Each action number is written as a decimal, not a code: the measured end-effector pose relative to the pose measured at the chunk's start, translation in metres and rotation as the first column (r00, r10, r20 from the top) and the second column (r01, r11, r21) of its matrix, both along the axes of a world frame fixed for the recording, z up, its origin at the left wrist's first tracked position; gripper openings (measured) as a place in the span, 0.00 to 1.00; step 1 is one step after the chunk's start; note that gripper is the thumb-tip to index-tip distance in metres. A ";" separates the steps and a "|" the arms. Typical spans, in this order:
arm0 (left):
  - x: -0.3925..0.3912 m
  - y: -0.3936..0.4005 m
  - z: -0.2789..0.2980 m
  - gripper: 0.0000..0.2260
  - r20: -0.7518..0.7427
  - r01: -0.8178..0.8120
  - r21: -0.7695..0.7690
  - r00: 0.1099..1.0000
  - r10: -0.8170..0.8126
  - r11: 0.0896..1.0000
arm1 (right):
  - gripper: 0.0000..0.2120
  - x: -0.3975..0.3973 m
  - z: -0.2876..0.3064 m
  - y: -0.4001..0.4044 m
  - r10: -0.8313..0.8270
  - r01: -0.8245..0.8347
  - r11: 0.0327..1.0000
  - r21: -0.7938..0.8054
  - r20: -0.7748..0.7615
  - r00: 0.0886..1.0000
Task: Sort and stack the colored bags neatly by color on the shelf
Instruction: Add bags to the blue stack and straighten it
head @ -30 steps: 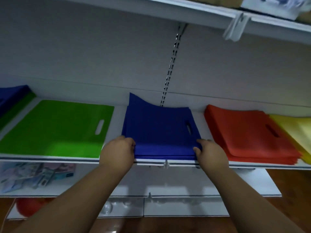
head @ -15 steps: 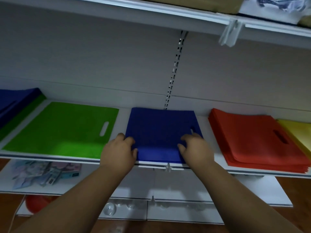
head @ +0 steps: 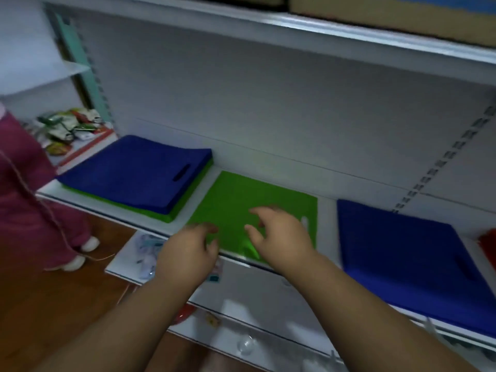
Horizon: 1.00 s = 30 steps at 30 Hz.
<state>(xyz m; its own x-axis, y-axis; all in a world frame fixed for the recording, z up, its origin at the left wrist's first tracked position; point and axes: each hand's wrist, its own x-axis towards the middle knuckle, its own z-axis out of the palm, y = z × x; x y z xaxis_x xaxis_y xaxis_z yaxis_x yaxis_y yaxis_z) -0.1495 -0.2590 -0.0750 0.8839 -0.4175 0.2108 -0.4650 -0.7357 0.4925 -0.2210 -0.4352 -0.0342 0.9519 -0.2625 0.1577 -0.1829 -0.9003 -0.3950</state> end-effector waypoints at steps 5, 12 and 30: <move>0.062 0.092 0.001 0.12 -0.119 -0.092 -0.049 0.989 0.085 0.995 | 0.31 0.092 0.000 0.088 0.086 -0.074 0.994 0.082 -0.157 0.984; 0.114 0.160 -0.008 0.14 -0.334 -0.194 -0.172 0.934 0.128 0.966 | 0.31 0.152 -0.026 0.144 0.096 -0.024 0.982 0.186 -0.386 0.917; 0.103 0.157 -0.018 0.05 -0.415 -0.313 -0.405 0.900 0.133 0.859 | 0.16 0.057 -0.036 0.074 -0.304 0.312 0.950 0.006 0.242 0.921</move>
<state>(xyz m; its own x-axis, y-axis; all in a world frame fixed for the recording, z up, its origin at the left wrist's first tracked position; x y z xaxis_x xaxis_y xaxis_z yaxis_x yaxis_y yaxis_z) -0.0466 -0.1023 -0.0926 0.9902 -0.1373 -0.0261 -0.0390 -0.4505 0.8919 -0.1641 -0.3608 -0.0701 0.7585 -0.5279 0.3821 -0.3575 -0.8273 -0.4333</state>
